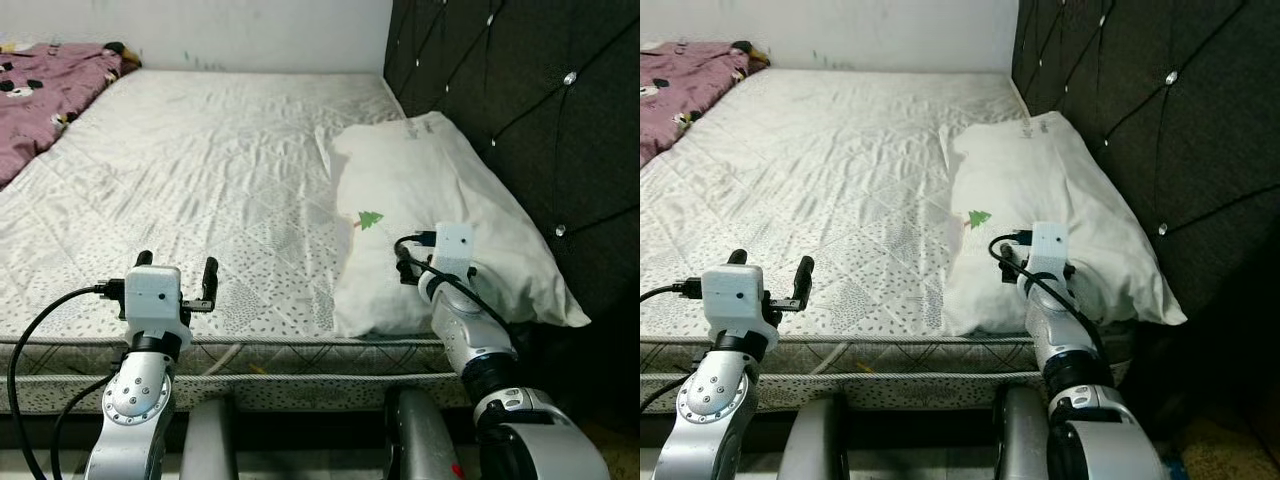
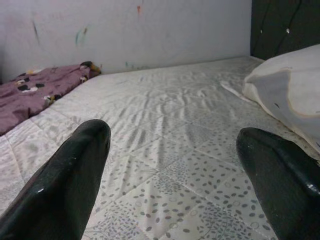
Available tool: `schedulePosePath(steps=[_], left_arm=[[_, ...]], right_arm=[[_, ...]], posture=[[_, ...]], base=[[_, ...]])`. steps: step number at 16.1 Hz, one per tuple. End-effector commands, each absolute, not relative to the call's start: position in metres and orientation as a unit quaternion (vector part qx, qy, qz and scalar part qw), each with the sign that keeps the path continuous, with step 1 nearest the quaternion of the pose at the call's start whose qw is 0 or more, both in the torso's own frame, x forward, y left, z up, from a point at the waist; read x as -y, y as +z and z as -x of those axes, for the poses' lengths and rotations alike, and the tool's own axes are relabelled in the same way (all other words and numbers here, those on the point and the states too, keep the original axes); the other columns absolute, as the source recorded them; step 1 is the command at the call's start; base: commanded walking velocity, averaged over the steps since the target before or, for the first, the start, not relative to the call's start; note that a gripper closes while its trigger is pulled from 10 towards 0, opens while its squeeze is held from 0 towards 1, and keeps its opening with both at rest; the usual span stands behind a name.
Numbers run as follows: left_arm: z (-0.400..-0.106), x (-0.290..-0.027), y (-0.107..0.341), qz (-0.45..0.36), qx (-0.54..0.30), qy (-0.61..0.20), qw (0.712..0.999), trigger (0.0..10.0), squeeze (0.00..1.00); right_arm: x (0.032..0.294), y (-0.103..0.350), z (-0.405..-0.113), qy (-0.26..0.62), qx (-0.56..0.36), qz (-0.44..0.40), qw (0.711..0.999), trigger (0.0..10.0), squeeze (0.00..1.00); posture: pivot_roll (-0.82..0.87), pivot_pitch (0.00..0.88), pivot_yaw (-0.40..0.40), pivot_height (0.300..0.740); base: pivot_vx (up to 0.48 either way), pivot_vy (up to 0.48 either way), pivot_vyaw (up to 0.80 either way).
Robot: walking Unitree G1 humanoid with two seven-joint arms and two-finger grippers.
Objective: Clean up the room
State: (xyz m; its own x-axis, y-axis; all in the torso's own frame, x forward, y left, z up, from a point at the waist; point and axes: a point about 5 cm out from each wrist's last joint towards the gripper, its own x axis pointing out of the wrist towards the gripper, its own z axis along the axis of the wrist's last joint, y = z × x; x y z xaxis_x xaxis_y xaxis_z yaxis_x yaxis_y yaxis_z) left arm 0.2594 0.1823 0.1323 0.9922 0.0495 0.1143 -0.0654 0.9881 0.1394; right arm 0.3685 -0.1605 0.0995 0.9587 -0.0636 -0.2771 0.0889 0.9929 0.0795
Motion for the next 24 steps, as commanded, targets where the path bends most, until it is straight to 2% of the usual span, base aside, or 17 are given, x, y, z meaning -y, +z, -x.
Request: schedulePosePath(steps=[1, 2, 3, 5, 9, 10, 15, 16, 20, 24], left_arm=[[-0.265, -0.183, 0.137, -0.075, 0.064, 0.033, 0.995, 10.0, 0.0], [-0.27, -0.182, 0.142, -0.071, 0.078, 0.035, 0.994, 10.0, 0.0], [-0.275, -0.181, 0.147, -0.068, 0.088, 0.038, 0.993, 10.0, 0.0], [-0.281, -0.181, 0.154, -0.065, 0.108, 0.042, 0.991, 10.0, 0.0], [-0.282, -0.18, 0.15, -0.056, 0.111, 0.051, 0.991, 10.0, 0.0], [-0.282, -0.179, 0.148, -0.05, 0.109, 0.048, 0.992, 10.0, 0.0], [-0.275, -0.183, 0.146, -0.052, 0.109, 0.057, 0.991, 10.0, 0.0], [-0.274, -0.184, 0.146, -0.054, 0.109, 0.057, 0.991, 10.0, 0.0], [-0.262, -0.19, 0.133, -0.057, 0.083, 0.069, 0.993, 10.0, 0.0], [-0.268, -0.188, 0.141, -0.066, 0.089, 0.052, 0.992, 10.0, 0.0]], right_arm=[[0.168, 0.094, -0.365, -0.046, -0.135, -0.074, 0.987, 10.0, 1.0], [0.163, 0.115, -0.371, -0.024, -0.069, -0.077, 0.994, 10.0, 0.29], [0.16, 0.129, -0.374, -0.008, -0.026, -0.075, 0.997, 10.0, 0.0], [0.154, 0.15, -0.366, 0.019, 0.059, -0.057, 0.996, 10.0, 0.0], [0.157, 0.155, -0.345, 0.023, 0.099, -0.049, 0.994, 10.0, 0.0], [0.161, 0.155, -0.339, 0.015, 0.103, -0.066, 0.992, 10.0, 1.0], [0.17, 0.155, -0.326, 0.005, 0.098, -0.052, 0.994, 10.0, 1.0], [0.169, 0.155, -0.326, 0.011, 0.093, -0.067, 0.993, 10.0, 0.0], [0.163, 0.161, -0.327, 0.02, 0.103, -0.066, 0.992, 10.0, 0.0], [0.17, 0.16, -0.327, -0.004, 0.099, -0.054, 0.994, 10.0, 0.0]], posture=[[0.06, 0.0, 0.004, 0.498], [0.05, 0.0, 0.009, 0.498], [0.04, 0.0, 0.01, 0.498], [0.04, 0.0, 0.01, 0.498], [0.01, 0.0, 0.003, 0.498], [0.01, 0.0, 0.003, 0.498], [0.02, 0.0, 0.005, 0.498], [0.02, 0.0, 0.008, 0.498], [0.02, 0.0, 0.015, 0.498], [0.02, 0.0, 0.034, 0.52]], base=[[0.0, 0.0, 0.0], [0.0, 0.0, 0.0], [0.0, 0.0, 0.0], [0.0, 0.0, 0.0], [0.0, 0.0, 0.0], [0.0, 0.0, 0.0], [0.0, 0.0, 0.0], [0.0, 0.0, 0.0], [0.0, 0.0, 0.0], [0.0, 0.0, 0.0]])
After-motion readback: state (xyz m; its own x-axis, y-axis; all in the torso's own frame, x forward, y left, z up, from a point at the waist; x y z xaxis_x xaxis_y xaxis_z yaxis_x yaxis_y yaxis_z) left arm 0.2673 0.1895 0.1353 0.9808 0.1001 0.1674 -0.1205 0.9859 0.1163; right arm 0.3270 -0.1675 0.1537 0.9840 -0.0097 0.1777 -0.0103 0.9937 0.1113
